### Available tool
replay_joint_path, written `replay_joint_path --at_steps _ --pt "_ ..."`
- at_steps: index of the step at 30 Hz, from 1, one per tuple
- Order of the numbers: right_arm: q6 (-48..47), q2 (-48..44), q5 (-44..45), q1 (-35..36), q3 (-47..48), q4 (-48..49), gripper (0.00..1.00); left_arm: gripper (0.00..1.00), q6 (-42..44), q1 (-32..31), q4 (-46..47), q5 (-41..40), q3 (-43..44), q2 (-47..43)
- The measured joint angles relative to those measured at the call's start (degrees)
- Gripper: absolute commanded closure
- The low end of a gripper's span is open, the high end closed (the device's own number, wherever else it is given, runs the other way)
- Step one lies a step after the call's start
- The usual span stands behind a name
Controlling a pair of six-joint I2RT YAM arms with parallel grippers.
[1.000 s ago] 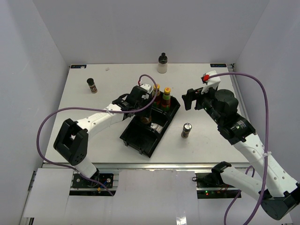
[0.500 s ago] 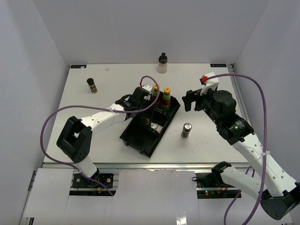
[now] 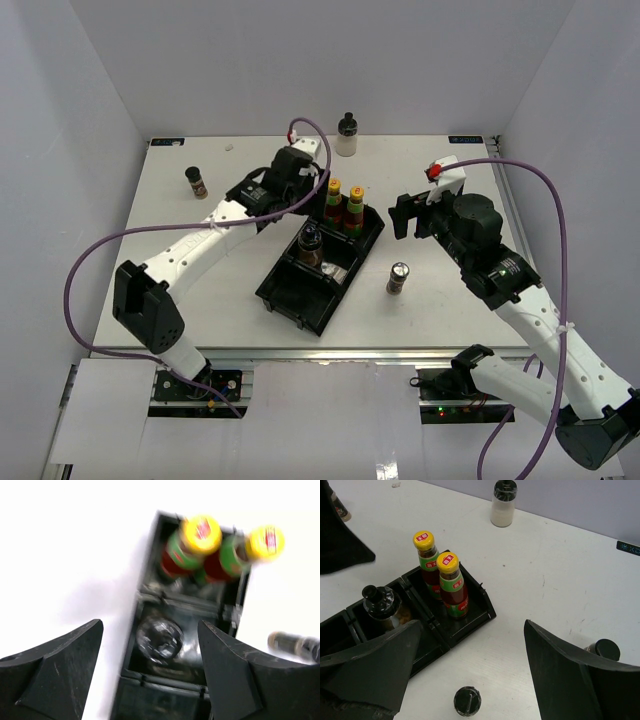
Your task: Organize the condiment bottles
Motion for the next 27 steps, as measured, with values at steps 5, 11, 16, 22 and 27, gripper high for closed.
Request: replay_joint_path --at_steps 5,11,16,22,27 --pt "-0.1 0.0 0.0 0.0 0.0 0.0 0.1 0.13 -0.4 9.3 -2.4 -0.5 7.7 -0.2" --pt "-0.1 -0.3 -0.6 0.0 -0.5 0.5 0.1 0.17 -1.6 29.8 -0.5 -0.8 8.2 1.4" --pt "-0.1 -0.4 -1.5 0.0 -0.9 0.8 0.1 0.12 -2.7 38.1 2.9 0.1 5.8 4.4" --pt "-0.1 -1.0 -2.0 0.0 -1.6 1.2 0.1 0.12 -1.9 41.4 8.1 1.3 3.6 11.3" --pt "-0.1 -1.2 -3.1 0.0 -1.9 1.3 0.1 0.13 -1.2 42.9 11.3 1.9 3.6 18.3"
